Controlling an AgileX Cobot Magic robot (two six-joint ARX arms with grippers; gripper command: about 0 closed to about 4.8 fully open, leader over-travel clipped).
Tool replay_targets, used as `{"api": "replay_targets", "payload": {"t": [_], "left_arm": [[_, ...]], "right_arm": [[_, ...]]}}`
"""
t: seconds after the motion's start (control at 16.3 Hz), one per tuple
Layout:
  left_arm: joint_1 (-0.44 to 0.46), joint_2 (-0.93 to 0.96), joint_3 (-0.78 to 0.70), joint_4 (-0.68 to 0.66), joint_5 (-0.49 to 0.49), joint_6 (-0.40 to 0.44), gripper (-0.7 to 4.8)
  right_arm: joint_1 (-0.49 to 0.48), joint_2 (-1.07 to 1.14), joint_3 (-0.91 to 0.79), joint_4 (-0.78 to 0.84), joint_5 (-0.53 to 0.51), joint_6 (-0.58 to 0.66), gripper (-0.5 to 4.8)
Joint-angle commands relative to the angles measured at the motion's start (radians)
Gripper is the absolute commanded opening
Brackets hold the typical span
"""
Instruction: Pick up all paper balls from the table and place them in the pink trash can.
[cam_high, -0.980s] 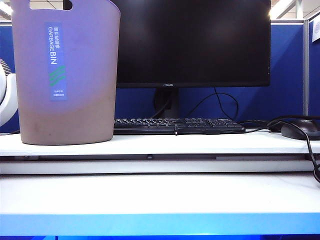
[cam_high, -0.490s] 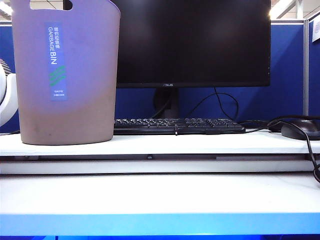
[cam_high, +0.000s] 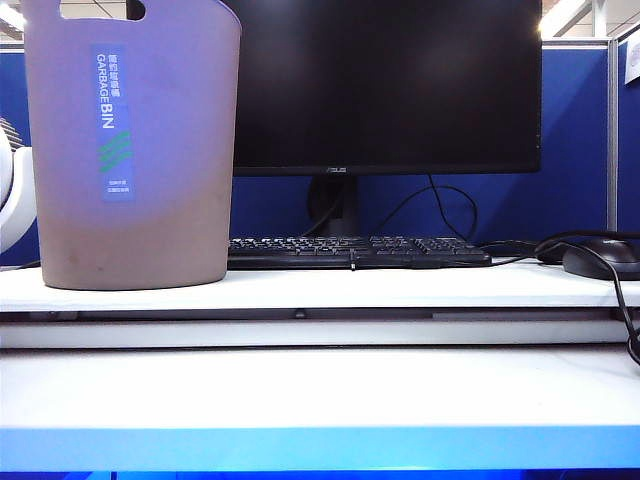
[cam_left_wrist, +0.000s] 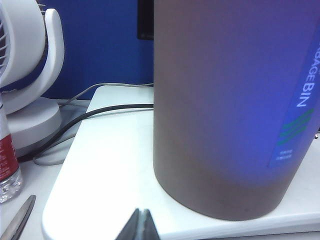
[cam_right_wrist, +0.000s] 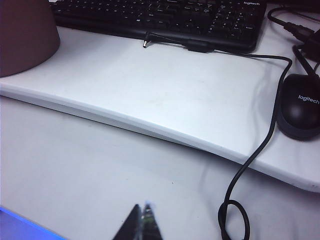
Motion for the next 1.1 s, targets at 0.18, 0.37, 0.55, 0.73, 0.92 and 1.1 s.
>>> {"api": "replay_targets", "payload": {"t": [0.18,0.37,0.55,0.73,0.92,1.1], "left_arm": [[0.0,-0.002,0.0,0.013,0.006,0.004,-0.05],[0.0,-0.002,0.0,0.013,0.006,0.004,-0.05],[0.0,-0.002,0.0,0.013,0.006,0.004,-0.05],[0.0,-0.002,0.0,0.013,0.006,0.004,-0.05],[0.0,-0.002,0.0,0.012,0.006,0.004,-0.05],[0.0,-0.002,0.0,0.013,0.007,0.004,-0.05]], "right_arm": [[0.001,0.0,0.003,0.01,0.003,0.0,-0.05],[0.001,0.0,0.003,0.01,0.003,0.0,-0.05],[0.001,0.0,0.003,0.01,0.003,0.0,-0.05],[0.001,0.0,0.003,0.011,0.003,0.0,-0.05],[-0.024,0.0,0.003,0.043,0.019,-0.002,-0.05],[-0.173,0.0,-0.046,0.136,0.019,-0.027,-0.05]]}}
